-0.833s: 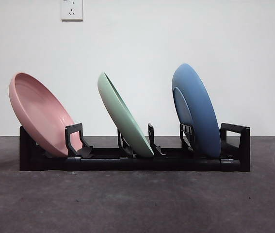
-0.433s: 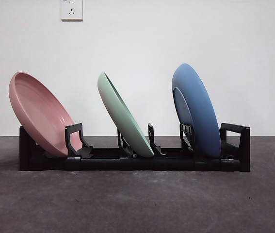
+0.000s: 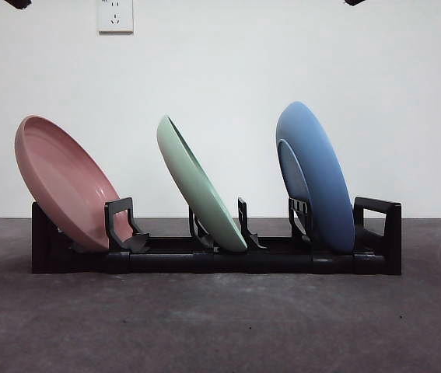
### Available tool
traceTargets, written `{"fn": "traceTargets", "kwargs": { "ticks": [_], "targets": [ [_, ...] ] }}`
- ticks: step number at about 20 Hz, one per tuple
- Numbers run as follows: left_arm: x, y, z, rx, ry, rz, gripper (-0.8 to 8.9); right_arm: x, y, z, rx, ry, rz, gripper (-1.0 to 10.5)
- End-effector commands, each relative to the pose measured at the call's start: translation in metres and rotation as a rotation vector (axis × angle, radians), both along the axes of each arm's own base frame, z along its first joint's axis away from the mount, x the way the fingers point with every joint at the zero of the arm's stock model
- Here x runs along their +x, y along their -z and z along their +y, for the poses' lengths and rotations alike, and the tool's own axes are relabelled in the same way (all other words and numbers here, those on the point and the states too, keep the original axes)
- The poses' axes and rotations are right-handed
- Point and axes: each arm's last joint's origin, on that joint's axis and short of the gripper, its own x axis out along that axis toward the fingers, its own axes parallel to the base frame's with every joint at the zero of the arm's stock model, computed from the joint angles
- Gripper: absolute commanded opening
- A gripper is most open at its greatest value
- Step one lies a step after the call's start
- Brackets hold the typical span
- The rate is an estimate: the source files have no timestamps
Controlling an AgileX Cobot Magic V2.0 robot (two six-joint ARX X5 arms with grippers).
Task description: Place the plate
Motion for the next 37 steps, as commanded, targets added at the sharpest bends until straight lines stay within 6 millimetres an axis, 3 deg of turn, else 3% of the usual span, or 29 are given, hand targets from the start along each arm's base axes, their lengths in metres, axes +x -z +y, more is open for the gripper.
{"fn": "traceTargets", "kwargs": {
  "ticks": [1,3,10,14,19,28,32,37],
  "targets": [
    [0.001,-0.004,-0.002,-0.004,0.024,-0.023,1.69,0.002,-0.004,0.002,-0.012,0.000,-0.027,2.1],
    [0.001,-0.004,-0.002,-0.005,0.024,-0.024,3.93,0.001,-0.003,0.001,-0.034,0.019,-0.023,3.7],
    [0.001,-0.004,-0.002,-0.005,0.024,-0.024,3.97,0.001,-0.002,0.000,-0.034,0.067,0.014,3.7],
    [0.002,-0.005,-0.002,-0.010,0.024,-0.039,3.97,0.010,0.000,0.003,-0.008,0.143,0.061,2.6],
    [0.004,-0.006,-0.003,-0.016,0.023,-0.057,3.97,0.041,0.014,0.018,-0.027,0.173,0.159,2.6],
    [0.004,-0.007,-0.003,-0.017,0.023,-0.062,3.97,0.115,0.014,0.049,-0.036,0.178,0.161,2.6],
    [0.004,-0.007,-0.003,-0.017,0.023,-0.062,3.97,0.130,0.028,0.056,-0.061,0.188,0.179,2.6],
    [0.004,-0.007,-0.003,-0.018,0.023,-0.063,3.97,0.132,0.031,0.056,-0.092,0.208,0.171,2.2]
  ]
}}
